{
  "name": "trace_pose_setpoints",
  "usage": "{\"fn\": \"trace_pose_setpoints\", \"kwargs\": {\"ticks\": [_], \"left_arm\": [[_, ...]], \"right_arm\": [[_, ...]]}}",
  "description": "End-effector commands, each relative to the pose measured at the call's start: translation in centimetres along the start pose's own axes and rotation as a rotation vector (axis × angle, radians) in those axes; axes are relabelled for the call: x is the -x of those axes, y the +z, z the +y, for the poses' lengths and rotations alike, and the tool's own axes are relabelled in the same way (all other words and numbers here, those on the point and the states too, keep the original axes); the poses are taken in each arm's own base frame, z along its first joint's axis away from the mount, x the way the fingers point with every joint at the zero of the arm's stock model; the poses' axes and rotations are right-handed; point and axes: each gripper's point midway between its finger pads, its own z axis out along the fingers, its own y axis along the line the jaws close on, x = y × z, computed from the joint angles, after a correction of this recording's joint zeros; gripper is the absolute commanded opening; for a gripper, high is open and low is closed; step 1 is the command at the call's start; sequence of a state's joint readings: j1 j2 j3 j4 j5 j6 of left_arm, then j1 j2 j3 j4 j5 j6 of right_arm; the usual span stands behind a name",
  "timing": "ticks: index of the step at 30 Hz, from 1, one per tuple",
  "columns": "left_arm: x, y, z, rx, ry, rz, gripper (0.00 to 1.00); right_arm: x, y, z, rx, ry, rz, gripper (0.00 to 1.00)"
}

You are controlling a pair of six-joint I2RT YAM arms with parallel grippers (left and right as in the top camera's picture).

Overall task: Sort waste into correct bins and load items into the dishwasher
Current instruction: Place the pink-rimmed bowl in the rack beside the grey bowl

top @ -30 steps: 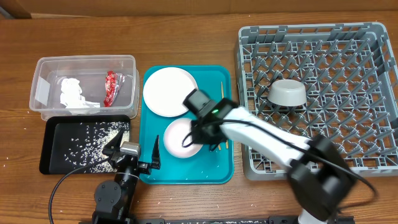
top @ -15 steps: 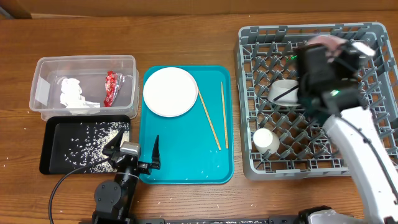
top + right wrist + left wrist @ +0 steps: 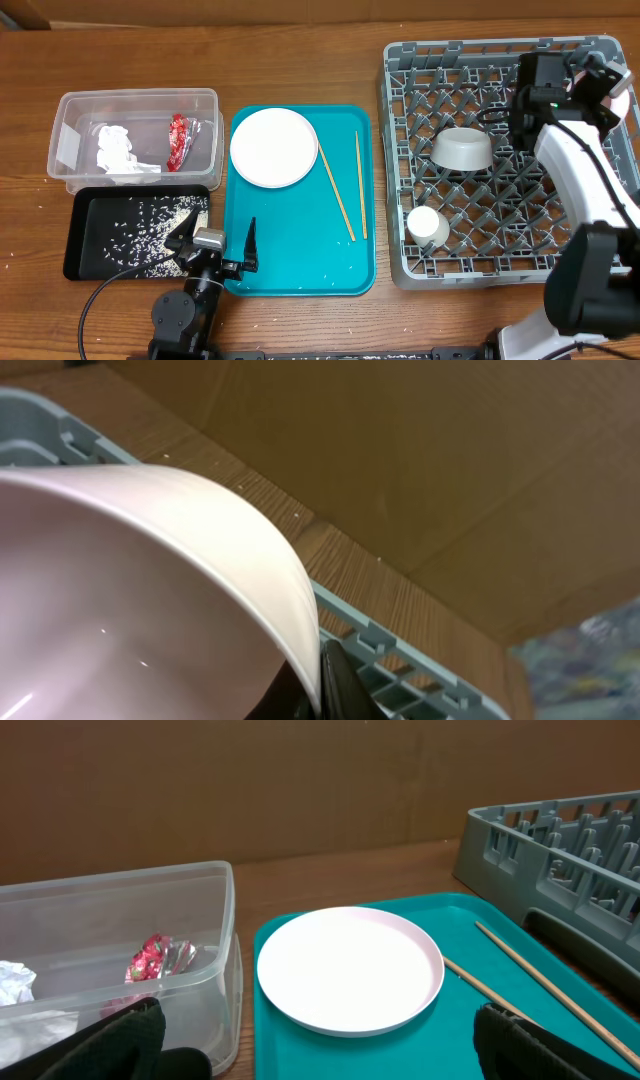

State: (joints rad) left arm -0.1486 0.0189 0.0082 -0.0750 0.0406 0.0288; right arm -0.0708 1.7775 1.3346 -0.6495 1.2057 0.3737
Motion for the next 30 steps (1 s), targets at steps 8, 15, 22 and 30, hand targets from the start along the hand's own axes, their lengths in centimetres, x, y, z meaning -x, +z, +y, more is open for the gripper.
{"fn": "trace_pose_setpoints", "kwargs": {"ticks": [8,15,22,30], "left_arm": [[-0.1,0.0,0.2,0.012,-0.008,0.0,1.0],[-0.1,0.0,0.2,0.012,-0.008,0.0,1.0],[-0.1,0.0,0.2,0.012,-0.008,0.0,1.0],[-0.1,0.0,0.2,0.012,-0.008,0.0,1.0]], "right_arm": [[-3.0,-3.2,5.0,0.184,-0.251,0.042,0.04],[-3.9,-4.4,5.5,0.206,-0.317,0.045,0.04],[-5.5,-7.1,7.0,0.29,-0.406,0.055,0.32],[-4.3,-13.2,6.5,0.382,-0.335,-0.002,0.52]]}}
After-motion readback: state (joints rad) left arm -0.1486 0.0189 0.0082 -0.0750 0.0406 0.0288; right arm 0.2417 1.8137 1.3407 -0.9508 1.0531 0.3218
